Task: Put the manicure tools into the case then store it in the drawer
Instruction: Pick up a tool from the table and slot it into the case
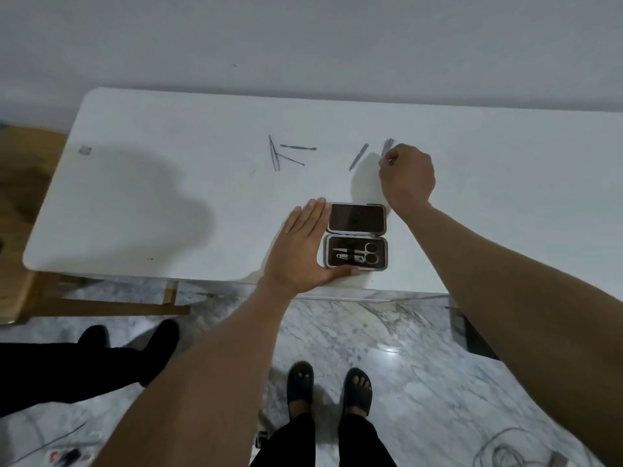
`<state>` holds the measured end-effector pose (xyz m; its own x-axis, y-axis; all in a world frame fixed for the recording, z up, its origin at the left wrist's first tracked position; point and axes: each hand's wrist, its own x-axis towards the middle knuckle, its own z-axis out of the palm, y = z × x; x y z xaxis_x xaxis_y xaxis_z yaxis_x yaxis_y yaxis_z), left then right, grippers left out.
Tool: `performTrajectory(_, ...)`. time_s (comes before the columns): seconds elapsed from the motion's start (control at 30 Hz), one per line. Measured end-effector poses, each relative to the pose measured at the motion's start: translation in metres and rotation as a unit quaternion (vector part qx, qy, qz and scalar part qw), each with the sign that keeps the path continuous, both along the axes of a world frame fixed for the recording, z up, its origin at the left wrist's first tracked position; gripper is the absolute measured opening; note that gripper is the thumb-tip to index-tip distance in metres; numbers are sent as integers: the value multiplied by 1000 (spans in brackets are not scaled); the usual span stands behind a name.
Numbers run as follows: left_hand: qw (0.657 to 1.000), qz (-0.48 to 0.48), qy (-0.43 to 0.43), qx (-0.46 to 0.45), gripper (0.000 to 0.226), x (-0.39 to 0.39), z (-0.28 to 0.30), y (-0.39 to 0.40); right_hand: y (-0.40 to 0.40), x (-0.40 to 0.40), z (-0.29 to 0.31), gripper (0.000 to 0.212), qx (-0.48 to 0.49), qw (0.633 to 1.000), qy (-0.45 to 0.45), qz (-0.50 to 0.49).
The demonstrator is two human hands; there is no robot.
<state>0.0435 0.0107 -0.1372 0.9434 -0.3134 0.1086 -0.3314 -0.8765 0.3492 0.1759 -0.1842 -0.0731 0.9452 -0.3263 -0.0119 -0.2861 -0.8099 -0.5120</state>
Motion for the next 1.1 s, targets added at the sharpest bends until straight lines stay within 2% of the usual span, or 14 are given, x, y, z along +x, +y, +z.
performTrajectory(0.23,999,-3,26,46,128,2,3,0,6,35,-15,32,-14,998,5,-56)
performTrajectory(0.4,998,-3,47,49,131,4,6,0,11,51,-15,28,-11,997,30,-75)
performTrajectory(0.53,998,-3,47,50,130,5,6,-1,14,52,-14,22,-7,998,47,-49)
performTrajectory(0.73,999,1,27,37,129,5,7,0,9,40,-11,25,-3,999,53,-5)
performTrajectory(0.93,1000,1,9,4,129,3,5,-1,1,15,-4,52,59,997,30,33)
performTrajectory(1.1,1000,-3,15,0,127,4,5,0,-6,-6,2,29,117,993,-10,14)
